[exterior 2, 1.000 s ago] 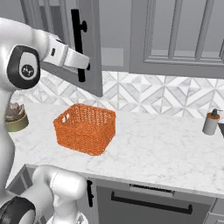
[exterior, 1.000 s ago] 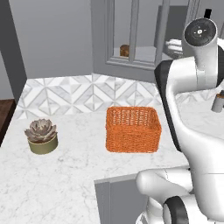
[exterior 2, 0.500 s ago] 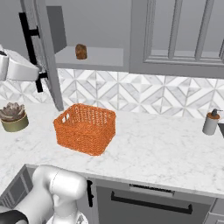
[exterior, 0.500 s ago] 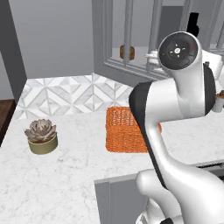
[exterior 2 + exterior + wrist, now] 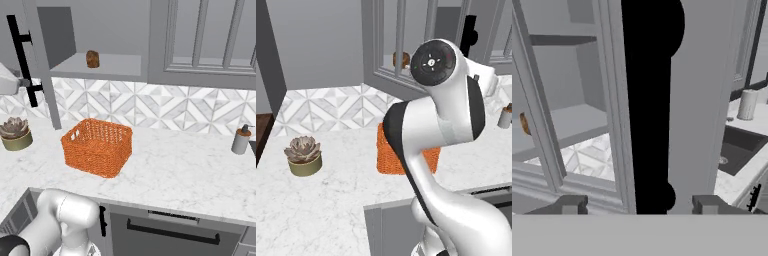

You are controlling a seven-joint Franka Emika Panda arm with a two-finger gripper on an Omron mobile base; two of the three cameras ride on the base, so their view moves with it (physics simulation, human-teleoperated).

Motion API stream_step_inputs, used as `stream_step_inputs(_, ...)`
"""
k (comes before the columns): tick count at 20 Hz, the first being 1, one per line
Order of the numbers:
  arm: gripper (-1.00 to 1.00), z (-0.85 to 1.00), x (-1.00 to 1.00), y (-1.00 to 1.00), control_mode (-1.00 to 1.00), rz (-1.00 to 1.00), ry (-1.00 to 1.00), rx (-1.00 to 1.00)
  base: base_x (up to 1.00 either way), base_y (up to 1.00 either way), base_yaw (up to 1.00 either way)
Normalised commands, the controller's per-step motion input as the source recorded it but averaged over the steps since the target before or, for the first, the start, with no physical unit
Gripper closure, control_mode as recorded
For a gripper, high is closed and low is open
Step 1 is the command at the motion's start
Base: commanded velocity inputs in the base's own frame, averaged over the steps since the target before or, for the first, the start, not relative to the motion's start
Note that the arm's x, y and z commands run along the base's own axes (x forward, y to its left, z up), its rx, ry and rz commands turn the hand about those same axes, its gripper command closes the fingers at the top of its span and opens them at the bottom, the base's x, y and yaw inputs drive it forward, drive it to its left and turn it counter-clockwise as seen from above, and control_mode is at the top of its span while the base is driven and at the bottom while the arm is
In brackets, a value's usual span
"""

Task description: Open the cabinet, pick up the bread from the cabinet and place it in the basket. Then move the basket to the dining counter.

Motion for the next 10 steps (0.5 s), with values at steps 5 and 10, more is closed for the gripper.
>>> stream_step_inputs(5, -1.0, -0.05, -0.95, -0.28, -1.0, 0.09, -0.2, 0.15, 0.0, 0.0, 0.0)
stream_step_inputs(10, -1.0, -0.04, -0.69, -1.0, -1.0, 0.27, -0.33, 0.62, 0.0, 0.0, 0.0)
